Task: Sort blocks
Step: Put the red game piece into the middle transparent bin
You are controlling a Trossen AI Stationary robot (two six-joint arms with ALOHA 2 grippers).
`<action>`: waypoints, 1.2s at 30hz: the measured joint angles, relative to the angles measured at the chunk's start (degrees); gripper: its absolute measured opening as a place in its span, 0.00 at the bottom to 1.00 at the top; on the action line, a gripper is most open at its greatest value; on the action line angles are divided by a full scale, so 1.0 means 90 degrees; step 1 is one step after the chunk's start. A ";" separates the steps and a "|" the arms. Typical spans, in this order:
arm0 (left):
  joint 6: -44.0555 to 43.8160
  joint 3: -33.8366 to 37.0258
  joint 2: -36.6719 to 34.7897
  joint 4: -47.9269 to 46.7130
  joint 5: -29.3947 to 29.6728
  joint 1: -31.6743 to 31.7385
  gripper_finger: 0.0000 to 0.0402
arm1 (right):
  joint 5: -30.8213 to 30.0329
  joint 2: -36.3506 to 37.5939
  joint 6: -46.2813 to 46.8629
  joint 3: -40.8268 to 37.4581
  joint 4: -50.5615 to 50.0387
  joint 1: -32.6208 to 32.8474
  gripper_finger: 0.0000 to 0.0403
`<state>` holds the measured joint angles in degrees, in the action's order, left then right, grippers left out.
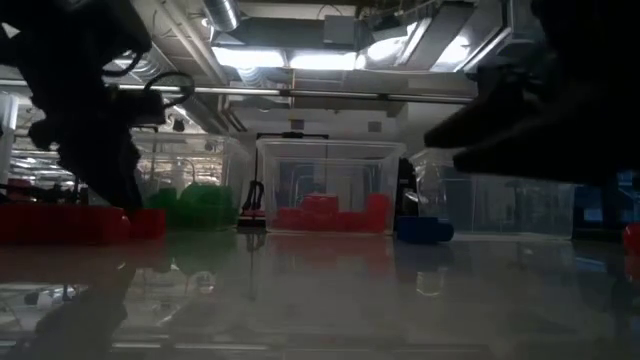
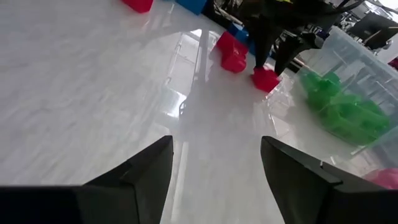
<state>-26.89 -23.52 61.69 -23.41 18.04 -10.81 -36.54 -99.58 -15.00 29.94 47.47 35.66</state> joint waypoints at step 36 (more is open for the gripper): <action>0.2653 -0.3126 0.0584 0.1219 0.1376 0.1622 0.32 | -0.1221 -0.0511 -0.0202 0.0011 -0.0045 -0.0154 0.60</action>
<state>-3.01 -51.65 66.94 -12.44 30.42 3.79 -47.53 -104.18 -16.82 30.04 47.07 34.27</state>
